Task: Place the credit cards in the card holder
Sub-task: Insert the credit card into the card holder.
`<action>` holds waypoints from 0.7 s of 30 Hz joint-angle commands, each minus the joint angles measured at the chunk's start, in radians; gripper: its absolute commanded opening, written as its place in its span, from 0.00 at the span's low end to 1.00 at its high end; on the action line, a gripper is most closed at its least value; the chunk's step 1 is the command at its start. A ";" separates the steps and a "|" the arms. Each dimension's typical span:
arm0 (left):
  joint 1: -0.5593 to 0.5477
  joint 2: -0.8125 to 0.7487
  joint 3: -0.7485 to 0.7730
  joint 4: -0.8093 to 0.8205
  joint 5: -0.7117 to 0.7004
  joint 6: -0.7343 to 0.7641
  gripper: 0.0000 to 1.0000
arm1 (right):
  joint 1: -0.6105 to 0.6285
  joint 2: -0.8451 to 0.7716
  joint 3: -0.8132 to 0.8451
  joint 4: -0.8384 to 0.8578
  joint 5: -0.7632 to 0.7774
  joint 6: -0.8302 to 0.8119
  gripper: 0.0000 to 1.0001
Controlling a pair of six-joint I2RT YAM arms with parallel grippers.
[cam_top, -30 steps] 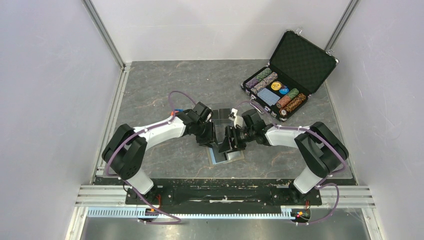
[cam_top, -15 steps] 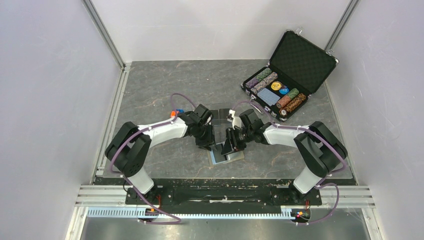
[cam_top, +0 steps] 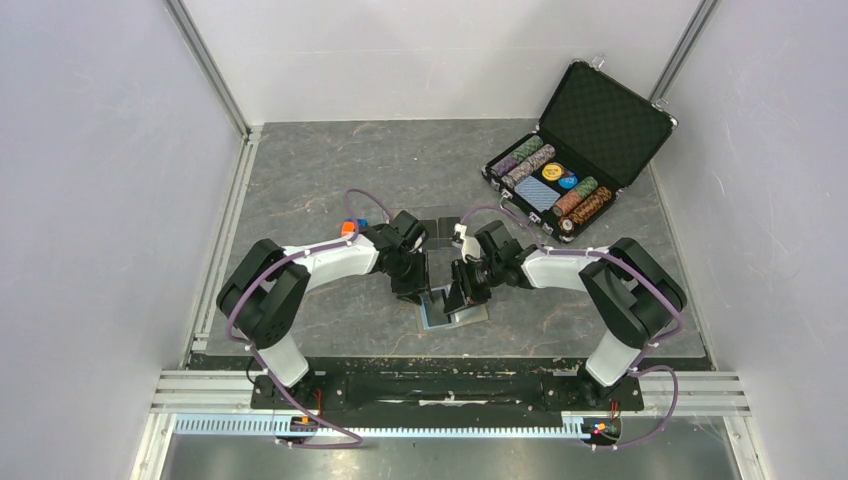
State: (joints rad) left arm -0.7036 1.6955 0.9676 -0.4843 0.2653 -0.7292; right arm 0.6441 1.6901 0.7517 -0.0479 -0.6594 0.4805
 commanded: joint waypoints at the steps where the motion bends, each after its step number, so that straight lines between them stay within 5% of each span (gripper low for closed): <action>1: -0.005 0.008 0.013 0.043 0.040 0.003 0.40 | 0.011 0.020 0.031 -0.002 0.001 -0.022 0.25; 14: -0.005 -0.071 -0.007 0.139 0.127 -0.057 0.39 | 0.010 0.007 0.036 -0.001 0.012 -0.023 0.25; 21: -0.005 -0.071 -0.029 0.176 0.158 -0.077 0.37 | 0.008 -0.033 0.053 -0.027 0.031 -0.014 0.45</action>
State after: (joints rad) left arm -0.7029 1.6466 0.9562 -0.3779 0.3534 -0.7567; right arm 0.6464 1.6970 0.7635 -0.0803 -0.6685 0.4820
